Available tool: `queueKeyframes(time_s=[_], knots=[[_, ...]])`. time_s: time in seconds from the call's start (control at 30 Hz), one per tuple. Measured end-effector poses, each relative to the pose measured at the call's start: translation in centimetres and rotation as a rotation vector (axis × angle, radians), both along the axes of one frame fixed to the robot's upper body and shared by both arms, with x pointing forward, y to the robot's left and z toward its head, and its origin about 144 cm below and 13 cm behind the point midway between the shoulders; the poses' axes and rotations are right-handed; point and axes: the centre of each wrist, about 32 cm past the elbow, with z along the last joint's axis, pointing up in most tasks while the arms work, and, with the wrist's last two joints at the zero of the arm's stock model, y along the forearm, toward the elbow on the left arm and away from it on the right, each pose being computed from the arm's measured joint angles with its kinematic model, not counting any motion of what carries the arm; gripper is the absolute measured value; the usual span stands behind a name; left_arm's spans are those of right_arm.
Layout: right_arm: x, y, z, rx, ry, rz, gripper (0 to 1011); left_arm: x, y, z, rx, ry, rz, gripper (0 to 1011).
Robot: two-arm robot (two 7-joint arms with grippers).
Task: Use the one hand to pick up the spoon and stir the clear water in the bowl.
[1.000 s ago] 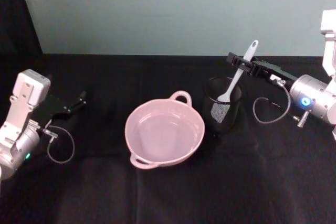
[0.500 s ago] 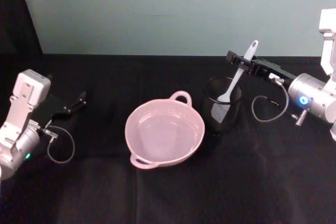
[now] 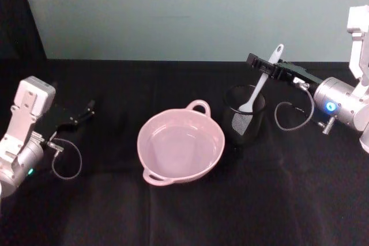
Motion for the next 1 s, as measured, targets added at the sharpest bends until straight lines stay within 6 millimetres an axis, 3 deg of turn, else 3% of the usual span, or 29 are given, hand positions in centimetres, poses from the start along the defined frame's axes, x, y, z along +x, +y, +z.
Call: queueKeyframes(time_s=[0.43, 0.73, 1.0], knots=[[0.10, 0.03, -0.01, -0.002, -0.003, 0.001, 997, 0.00, 0.00, 0.00, 0.000, 0.000, 0.000, 1012], [0.07, 0.02, 0.00, -0.002, -0.003, 0.001, 786, 0.00, 0.00, 0.00, 0.000, 0.000, 0.000, 1011], [0.05, 0.00, 0.00, -0.001, -0.002, 0.001, 536, 0.00, 0.00, 0.00, 0.000, 0.000, 0.000, 1011]])
